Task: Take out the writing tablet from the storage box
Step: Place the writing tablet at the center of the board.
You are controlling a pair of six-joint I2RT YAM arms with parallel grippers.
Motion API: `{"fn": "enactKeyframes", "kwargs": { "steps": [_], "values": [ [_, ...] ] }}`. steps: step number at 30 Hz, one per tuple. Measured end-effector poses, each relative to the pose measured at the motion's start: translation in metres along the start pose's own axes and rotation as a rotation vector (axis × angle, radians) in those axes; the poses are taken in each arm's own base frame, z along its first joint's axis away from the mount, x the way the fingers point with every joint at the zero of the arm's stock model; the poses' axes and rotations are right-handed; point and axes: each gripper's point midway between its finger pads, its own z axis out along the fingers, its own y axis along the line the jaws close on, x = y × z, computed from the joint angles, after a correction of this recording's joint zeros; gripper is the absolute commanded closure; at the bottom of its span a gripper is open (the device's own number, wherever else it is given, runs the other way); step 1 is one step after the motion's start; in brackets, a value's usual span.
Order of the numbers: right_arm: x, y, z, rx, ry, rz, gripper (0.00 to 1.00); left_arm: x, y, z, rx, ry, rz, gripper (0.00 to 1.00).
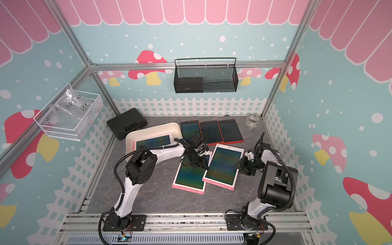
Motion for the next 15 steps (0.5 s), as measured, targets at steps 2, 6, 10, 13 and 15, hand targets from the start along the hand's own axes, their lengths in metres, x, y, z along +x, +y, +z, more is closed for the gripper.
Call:
{"fn": "enactKeyframes", "kwargs": {
  "steps": [2, 6, 10, 13, 15],
  "values": [
    [-0.001, -0.006, 0.002, 0.018, 0.004, 0.012, 0.57, 0.003, -0.004, 0.003, 0.0, 0.009, 0.003, 0.76],
    [-0.008, -0.016, 0.002, 0.05, -0.001, 0.024, 0.55, 0.012, -0.013, 0.012, 0.001, 0.032, 0.016, 0.76],
    [-0.014, -0.021, 0.005, 0.061, -0.008, 0.023, 0.53, 0.02, -0.017, 0.017, 0.009, 0.049, 0.015, 0.76],
    [-0.016, -0.023, 0.007, 0.065, -0.001, 0.027, 0.53, 0.026, -0.015, 0.02, 0.019, 0.058, 0.003, 0.76],
    [-0.017, -0.024, 0.009, 0.067, 0.002, 0.03, 0.52, 0.029, -0.015, 0.02, 0.026, 0.059, -0.005, 0.75]
  ]
}}
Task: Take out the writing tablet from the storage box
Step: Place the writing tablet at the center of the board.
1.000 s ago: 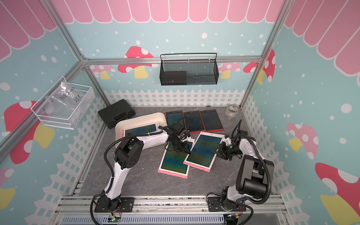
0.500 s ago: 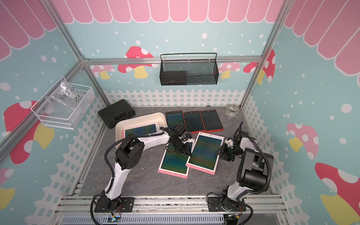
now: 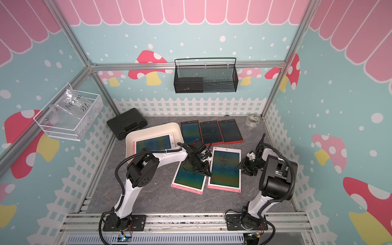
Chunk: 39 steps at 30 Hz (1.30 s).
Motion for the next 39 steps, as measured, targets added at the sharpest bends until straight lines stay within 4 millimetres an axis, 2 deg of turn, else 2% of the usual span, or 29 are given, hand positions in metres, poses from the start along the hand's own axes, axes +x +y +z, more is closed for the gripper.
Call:
{"fn": "enactKeyframes", "kwargs": {
  "steps": [7, 12, 15, 19, 22, 25, 28, 31, 33, 35, 37, 39],
  "values": [
    [-0.005, -0.001, 0.0, 0.005, -0.014, -0.002, 0.5, 0.003, 0.001, -0.005, -0.008, -0.031, -0.005, 0.74],
    [-0.009, -0.001, 0.0, 0.008, -0.032, -0.009, 0.5, -0.007, 0.004, -0.023, -0.028, -0.08, 0.001, 0.74],
    [-0.013, -0.003, 0.003, 0.01, -0.035, -0.008, 0.5, -0.017, 0.012, -0.04, -0.042, -0.118, -0.002, 0.74],
    [-0.016, 0.002, 0.008, -0.036, -0.025, 0.003, 0.5, -0.032, 0.025, -0.074, -0.071, -0.189, -0.013, 0.75],
    [-0.02, 0.009, 0.012, -0.057, -0.025, -0.002, 0.5, -0.044, 0.034, -0.113, -0.098, -0.274, -0.018, 0.75],
    [-0.024, 0.017, 0.015, -0.065, -0.027, -0.023, 0.51, -0.051, 0.047, -0.161, -0.13, -0.379, -0.036, 0.75],
    [-0.027, 0.021, 0.018, -0.063, -0.029, -0.037, 0.51, -0.052, 0.069, -0.211, -0.178, -0.485, -0.076, 0.74],
    [-0.028, 0.02, 0.016, -0.039, -0.032, -0.036, 0.5, -0.046, 0.102, -0.251, -0.235, -0.565, -0.152, 0.74],
    [-0.032, 0.017, 0.013, 0.0, -0.039, -0.037, 0.49, -0.038, 0.127, -0.267, -0.271, -0.589, -0.214, 0.74],
    [-0.037, 0.014, 0.008, 0.04, -0.053, -0.039, 0.48, -0.031, 0.146, -0.274, -0.299, -0.59, -0.263, 0.74],
    [-0.043, 0.013, -0.002, 0.081, -0.073, -0.042, 0.48, -0.022, 0.158, -0.274, -0.319, -0.573, -0.295, 0.74],
    [-0.05, 0.017, -0.014, 0.106, -0.108, -0.053, 0.48, -0.016, 0.162, -0.271, -0.331, -0.552, -0.308, 0.75]
  ]
}}
